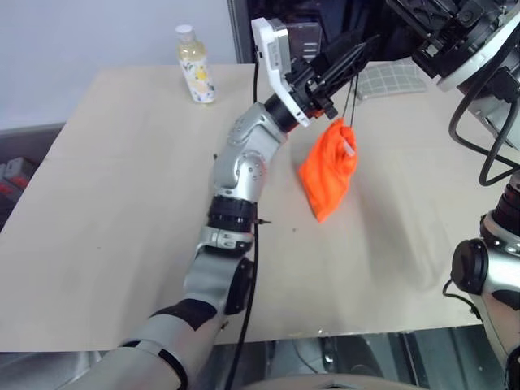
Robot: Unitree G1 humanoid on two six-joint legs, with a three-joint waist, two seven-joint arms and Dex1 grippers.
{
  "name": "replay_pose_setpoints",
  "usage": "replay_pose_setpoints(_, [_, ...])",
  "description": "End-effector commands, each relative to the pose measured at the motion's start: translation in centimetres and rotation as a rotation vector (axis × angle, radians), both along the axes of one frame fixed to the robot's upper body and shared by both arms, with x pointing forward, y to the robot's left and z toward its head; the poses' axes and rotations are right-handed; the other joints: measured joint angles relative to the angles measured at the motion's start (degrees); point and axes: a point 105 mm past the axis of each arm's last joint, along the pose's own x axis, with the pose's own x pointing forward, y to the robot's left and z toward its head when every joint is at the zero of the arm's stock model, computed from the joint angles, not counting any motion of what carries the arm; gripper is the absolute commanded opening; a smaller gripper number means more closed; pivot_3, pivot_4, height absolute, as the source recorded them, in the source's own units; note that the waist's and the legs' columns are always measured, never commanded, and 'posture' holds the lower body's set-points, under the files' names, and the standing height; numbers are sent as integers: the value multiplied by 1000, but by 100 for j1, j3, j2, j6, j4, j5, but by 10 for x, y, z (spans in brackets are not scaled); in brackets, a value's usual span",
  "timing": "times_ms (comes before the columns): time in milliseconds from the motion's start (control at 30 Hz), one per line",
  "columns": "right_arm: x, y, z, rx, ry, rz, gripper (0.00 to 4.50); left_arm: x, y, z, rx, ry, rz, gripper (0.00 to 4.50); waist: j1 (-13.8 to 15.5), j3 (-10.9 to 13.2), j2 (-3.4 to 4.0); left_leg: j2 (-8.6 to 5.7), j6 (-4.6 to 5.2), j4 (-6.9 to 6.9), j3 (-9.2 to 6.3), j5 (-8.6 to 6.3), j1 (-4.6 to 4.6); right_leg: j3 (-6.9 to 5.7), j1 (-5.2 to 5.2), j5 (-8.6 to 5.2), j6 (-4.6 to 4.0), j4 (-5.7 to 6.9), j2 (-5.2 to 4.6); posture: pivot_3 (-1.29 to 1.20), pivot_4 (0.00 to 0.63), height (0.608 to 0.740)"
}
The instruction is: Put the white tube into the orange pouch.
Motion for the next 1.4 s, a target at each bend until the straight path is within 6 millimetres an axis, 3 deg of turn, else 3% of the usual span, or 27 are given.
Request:
replay_pose_setpoints(33, [-11,-3,11,15,-70,-4,0,-11,0,13,-31,-69,-31,891,1,0,0,0,0,0,0,0,0,0,0,0,0,0,0,0,150,740])
replay_pose_setpoints(133, [-11,-4,10,14,-69,-8,0,-11,-1,12,-25,-69,-33,285,0,0,0,0,0,1,0,0,0,0,0,0,0,0,0,0,150,740])
replay_pose_setpoints(400, [-10,-6,15,40,-78,-18,0,-9,-1,-1,22,-70,9,278,0,0,0,0,0,1,0,0,0,0,0,0,0,1,0,0,150,740])
replay_pose_setpoints(500, [-10,-8,23,71,-91,-22,0,-4,-3,-28,105,-47,42,278,-5,-2,2,0,0,1,1,0,0,2,0,0,0,1,0,0,150,740])
replay_pose_setpoints(667, [-17,-10,36,108,-126,-8,0,1,-4,-105,369,35,83,278,-11,-3,3,-1,0,1,2,0,5,4,0,0,0,5,2,0,150,740])
replay_pose_setpoints(733, [-20,-12,44,133,-147,-6,0,-1,-1,-126,428,61,88,278,-9,-3,3,0,0,1,1,0,4,4,0,0,0,6,2,0,150,740])
replay_pose_setpoints(833, [-25,-17,60,179,-190,-10,0,-3,3,-140,461,76,106,278,7,-3,2,3,0,6,1,0,4,6,0,0,0,9,-2,0,150,740])
replay_pose_setpoints(967, [-34,-24,80,233,-251,-13,0,-5,7,-139,441,90,118,278,12,-10,6,4,0,7,1,0,5,7,0,0,0,10,-2,0,150,740])
replay_pose_setpoints(1067, [-44,-29,99,281,-308,-4,0,-6,8,-122,373,91,113,278,15,-18,-1,4,1,9,-4,-1,12,0,9,0,0,10,-2,0,150,740])
replay_pose_setpoints(1133, [-44,-29,99,275,-310,-6,0,-6,8,-117,348,99,111,278,10,-18,-1,5,25,14,-3,-14,21,3,19,2,1,12,-3,0,150,740])
replay_pose_setpoints(1333, [-17,-18,58,117,-185,-55,0,-6,7,-119,361,103,118,278,8,-20,-3,4,27,15,-5,-13,32,3,31,5,5,15,-2,0,150,740])
replay_pose_setpoints(1400, [-1,-20,32,51,-106,-108,0,-8,9,-116,335,118,108,278,10,-20,-3,5,26,16,-3,-12,31,5,30,5,5,15,-3,0,150,740])
